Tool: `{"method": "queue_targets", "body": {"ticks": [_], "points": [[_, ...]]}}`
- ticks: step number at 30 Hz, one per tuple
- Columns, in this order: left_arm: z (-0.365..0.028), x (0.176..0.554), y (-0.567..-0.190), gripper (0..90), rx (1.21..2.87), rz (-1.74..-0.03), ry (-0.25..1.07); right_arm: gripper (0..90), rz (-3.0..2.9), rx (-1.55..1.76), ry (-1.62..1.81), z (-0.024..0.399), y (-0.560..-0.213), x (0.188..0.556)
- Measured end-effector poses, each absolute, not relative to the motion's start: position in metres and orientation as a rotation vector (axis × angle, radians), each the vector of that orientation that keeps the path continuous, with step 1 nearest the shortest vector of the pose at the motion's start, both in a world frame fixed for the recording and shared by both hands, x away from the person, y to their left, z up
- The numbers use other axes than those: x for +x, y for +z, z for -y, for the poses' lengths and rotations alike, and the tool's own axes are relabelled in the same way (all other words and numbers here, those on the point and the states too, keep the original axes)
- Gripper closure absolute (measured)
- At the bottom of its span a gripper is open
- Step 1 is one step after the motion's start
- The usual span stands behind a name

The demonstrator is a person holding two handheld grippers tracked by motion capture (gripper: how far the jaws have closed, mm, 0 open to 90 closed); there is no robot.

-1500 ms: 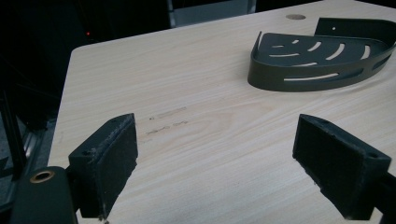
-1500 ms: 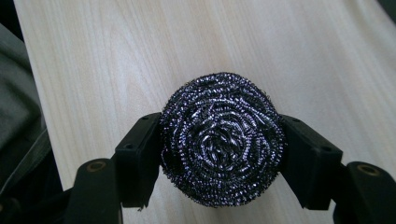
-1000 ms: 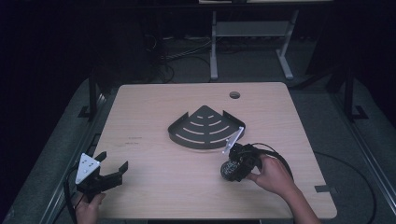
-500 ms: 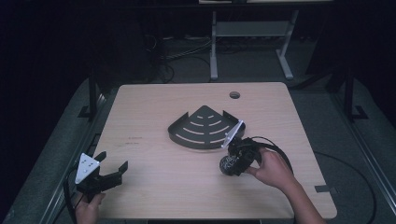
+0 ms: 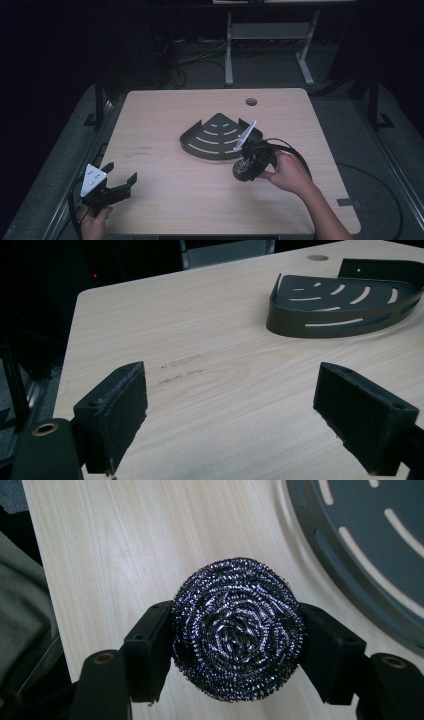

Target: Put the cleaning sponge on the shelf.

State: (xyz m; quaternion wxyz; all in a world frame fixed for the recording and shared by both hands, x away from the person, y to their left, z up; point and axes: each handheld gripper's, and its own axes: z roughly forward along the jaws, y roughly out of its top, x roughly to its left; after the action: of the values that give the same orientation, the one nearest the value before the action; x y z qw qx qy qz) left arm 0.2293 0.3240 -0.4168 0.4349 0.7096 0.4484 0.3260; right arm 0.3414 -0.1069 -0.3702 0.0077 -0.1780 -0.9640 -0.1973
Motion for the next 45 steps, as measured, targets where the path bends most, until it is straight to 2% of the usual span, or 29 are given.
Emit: {"method": "queue_targets", "body": {"ticks": [23,45], "points": [[-0.323,0.23,-0.417,13.2,1.763,-1.115,0.812,34.4,3.033,-0.55,-0.6,0.091,-0.347,0.372],[-0.323,0.23,-0.416,13.2,1.762,-1.114,0.812,34.3,3.029,-0.551,-0.588,0.072,-0.342,0.405]]}}
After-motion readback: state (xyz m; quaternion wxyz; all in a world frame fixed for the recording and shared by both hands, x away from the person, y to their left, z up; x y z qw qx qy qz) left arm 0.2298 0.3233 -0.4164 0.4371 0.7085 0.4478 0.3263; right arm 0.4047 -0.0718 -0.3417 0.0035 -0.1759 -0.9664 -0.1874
